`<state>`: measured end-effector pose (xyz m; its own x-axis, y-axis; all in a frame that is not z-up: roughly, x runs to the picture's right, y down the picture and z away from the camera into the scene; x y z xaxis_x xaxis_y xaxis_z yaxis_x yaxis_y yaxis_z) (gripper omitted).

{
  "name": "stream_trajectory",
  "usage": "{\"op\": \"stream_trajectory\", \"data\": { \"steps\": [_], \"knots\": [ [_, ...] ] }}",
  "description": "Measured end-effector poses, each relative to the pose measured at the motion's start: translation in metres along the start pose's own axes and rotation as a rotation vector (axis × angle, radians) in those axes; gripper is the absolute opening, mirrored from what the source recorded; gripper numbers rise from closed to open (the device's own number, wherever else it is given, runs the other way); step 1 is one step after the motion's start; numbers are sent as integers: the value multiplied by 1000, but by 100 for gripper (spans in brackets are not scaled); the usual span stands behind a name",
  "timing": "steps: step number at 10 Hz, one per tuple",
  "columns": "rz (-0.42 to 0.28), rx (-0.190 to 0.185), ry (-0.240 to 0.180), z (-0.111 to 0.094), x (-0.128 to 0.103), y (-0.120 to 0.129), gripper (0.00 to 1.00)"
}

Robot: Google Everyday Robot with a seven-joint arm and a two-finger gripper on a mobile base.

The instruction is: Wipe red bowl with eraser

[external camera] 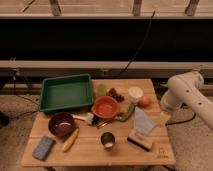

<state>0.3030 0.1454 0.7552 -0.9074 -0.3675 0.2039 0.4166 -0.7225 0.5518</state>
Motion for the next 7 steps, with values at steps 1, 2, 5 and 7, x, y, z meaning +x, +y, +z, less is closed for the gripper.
{"op": "stream_trajectory", "data": {
  "steps": [1,2,5,7],
  "knots": [
    [-1,6,0,1,-1,-4,80],
    [-6,17,1,4,-5,-16,80],
    [2,58,14,23,-13,-62,80],
    [14,76,36,36,-8,-81,80]
  ]
}}
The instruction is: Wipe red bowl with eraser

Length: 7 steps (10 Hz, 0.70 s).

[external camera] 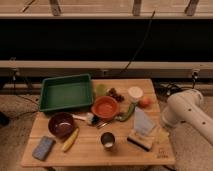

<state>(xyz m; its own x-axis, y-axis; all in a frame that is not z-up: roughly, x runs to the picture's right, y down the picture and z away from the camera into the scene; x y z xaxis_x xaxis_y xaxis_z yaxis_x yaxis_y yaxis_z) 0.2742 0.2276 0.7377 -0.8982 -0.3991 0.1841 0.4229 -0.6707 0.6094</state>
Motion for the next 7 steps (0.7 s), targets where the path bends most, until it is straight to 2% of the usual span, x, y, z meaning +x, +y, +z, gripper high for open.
{"op": "stream_trajectory", "data": {
  "steps": [2,4,6,7],
  "knots": [
    [5,8,9,11,8,-7,80],
    [10,17,9,31,14,-16,80],
    [7,16,3,40,19,-26,80],
    [1,3,4,44,22,-34,80]
  ]
}}
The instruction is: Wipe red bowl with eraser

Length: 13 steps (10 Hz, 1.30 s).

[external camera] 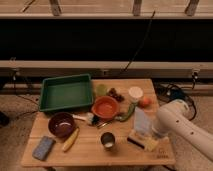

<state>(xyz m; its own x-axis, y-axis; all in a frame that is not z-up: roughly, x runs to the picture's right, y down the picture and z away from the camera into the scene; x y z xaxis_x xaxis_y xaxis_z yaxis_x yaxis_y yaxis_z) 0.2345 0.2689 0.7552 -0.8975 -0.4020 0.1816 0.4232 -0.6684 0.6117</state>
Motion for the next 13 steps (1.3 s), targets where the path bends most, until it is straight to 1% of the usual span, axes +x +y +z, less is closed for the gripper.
{"op": "stream_trajectory", "data": {
  "steps": [4,8,9,10,11,13],
  "knots": [
    [-9,-24,-4,9,10,-8,80],
    [-20,-45,-28,20,16,-10,79],
    [-22,-49,-33,21,17,-11,75],
    [-21,-53,-36,21,17,-11,66],
    [-20,-58,-39,20,16,-10,55],
    [-10,-66,-31,8,13,-8,33]
  ]
}}
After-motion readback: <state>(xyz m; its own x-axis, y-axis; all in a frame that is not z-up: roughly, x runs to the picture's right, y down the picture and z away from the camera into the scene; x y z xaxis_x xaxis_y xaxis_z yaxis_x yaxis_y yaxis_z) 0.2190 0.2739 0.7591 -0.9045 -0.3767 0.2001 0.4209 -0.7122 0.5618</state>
